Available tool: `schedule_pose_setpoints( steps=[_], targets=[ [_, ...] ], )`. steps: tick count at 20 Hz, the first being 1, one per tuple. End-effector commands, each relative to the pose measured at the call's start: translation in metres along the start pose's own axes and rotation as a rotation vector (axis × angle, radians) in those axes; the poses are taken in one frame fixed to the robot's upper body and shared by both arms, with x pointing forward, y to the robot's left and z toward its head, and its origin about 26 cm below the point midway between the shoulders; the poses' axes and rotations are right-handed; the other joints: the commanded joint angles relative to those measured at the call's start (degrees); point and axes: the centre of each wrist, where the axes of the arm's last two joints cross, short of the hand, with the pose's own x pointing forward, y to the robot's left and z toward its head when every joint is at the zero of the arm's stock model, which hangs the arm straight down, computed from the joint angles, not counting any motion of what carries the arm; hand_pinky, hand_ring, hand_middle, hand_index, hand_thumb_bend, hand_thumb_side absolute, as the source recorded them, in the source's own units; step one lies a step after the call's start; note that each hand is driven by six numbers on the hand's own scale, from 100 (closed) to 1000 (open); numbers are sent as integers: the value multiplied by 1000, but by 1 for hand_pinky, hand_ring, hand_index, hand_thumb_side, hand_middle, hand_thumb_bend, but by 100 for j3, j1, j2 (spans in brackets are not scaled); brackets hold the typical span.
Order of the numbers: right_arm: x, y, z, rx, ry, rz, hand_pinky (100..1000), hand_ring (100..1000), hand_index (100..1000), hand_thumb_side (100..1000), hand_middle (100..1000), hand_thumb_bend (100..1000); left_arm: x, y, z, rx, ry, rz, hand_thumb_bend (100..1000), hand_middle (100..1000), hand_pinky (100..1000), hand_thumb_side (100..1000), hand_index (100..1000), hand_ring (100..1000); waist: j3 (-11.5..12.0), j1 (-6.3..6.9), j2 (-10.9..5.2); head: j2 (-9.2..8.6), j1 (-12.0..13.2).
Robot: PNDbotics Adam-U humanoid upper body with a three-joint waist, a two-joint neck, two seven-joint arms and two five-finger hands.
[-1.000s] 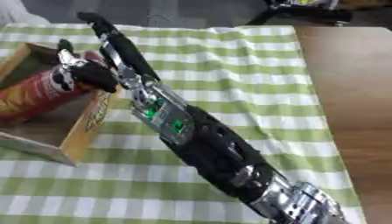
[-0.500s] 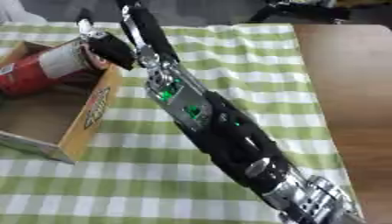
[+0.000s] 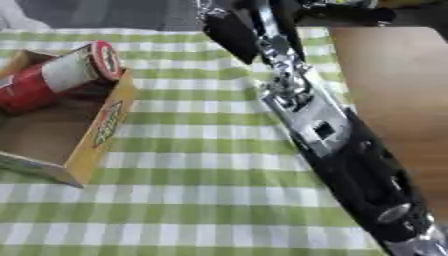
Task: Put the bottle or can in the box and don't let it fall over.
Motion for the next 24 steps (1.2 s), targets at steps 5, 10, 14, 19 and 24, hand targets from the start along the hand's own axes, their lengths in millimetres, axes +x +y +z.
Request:
schedule_pose_setpoints(
  steps=[5,10,14,19,24],
  targets=[
    [-19,-28,22,-69,25,-20,754,1000,1000,675,957,100,7,4,-2,-11,-21,1,192,595,531,633,695,498,-95,131,-86,-25,105],
    [-34,-35,35,-86,23,-43,754,1000,1000,661,951,100,6,4,-1,-12,-16,0,193,595,530,634,695,498,-119,126,-80,-9,137],
    [-46,-39,46,-80,24,-54,738,1000,1000,662,915,100,5,4,-1,-10,-15,0,193,594,530,635,694,497,-124,94,-88,5,172],
    [-58,-41,60,-82,62,-105,725,984,1000,671,893,100,5,3,0,-12,-15,1,192,594,530,638,693,497,-125,36,-114,18,206],
    [-67,-42,71,-88,87,-148,729,1000,1000,674,908,100,2,4,2,-6,-5,-3,192,594,529,640,693,496,-107,-26,-138,21,225]
  ],
)
